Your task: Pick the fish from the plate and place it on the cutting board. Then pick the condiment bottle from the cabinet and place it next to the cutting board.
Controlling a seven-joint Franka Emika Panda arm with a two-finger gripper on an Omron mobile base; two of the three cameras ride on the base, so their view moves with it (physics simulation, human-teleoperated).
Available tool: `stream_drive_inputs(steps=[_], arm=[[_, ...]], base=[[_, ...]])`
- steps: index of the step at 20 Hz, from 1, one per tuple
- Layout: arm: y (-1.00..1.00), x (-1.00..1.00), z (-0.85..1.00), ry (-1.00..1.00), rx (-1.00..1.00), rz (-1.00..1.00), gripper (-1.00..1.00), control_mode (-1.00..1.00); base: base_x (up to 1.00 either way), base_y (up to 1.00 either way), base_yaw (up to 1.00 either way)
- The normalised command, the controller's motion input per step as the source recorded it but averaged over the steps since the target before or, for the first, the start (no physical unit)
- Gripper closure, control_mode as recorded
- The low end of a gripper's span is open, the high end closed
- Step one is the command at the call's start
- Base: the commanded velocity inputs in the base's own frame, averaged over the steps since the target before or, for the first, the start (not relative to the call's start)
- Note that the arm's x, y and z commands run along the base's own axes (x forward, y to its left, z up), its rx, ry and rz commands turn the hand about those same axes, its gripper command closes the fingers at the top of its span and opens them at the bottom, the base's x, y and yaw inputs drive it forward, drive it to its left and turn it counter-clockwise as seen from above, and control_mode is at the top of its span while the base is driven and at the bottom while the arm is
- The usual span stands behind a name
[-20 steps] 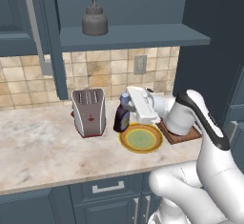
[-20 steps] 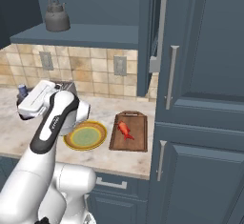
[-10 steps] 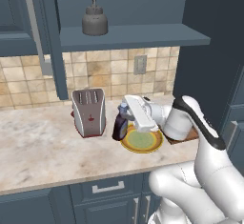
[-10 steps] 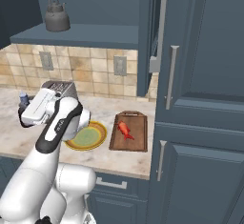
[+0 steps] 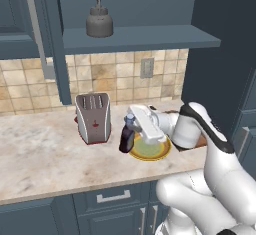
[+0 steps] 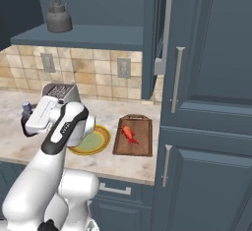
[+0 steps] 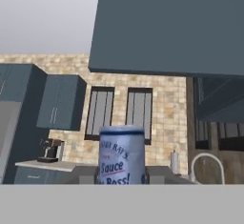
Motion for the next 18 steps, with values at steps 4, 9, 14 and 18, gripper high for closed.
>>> stream_drive_inputs(steps=[4, 9, 14, 18], arm=[[0.00, 0.00, -0.26, 0.00, 0.00, 0.03, 1.00, -1.00], [0.00, 0.00, -0.16, -0.01, 0.00, 0.00, 1.00, -1.00], [0.00, -0.05, -0.25, -0.04, 0.00, 0.00, 1.00, -1.00], [0.00, -0.10, -0.25, -0.06, 0.00, 0.00, 1.00, -1.00]], base=[[0.00, 0.00, 0.00], [0.00, 0.00, 0.00], [0.00, 0.00, 0.00], [0.00, 0.00, 0.00]])
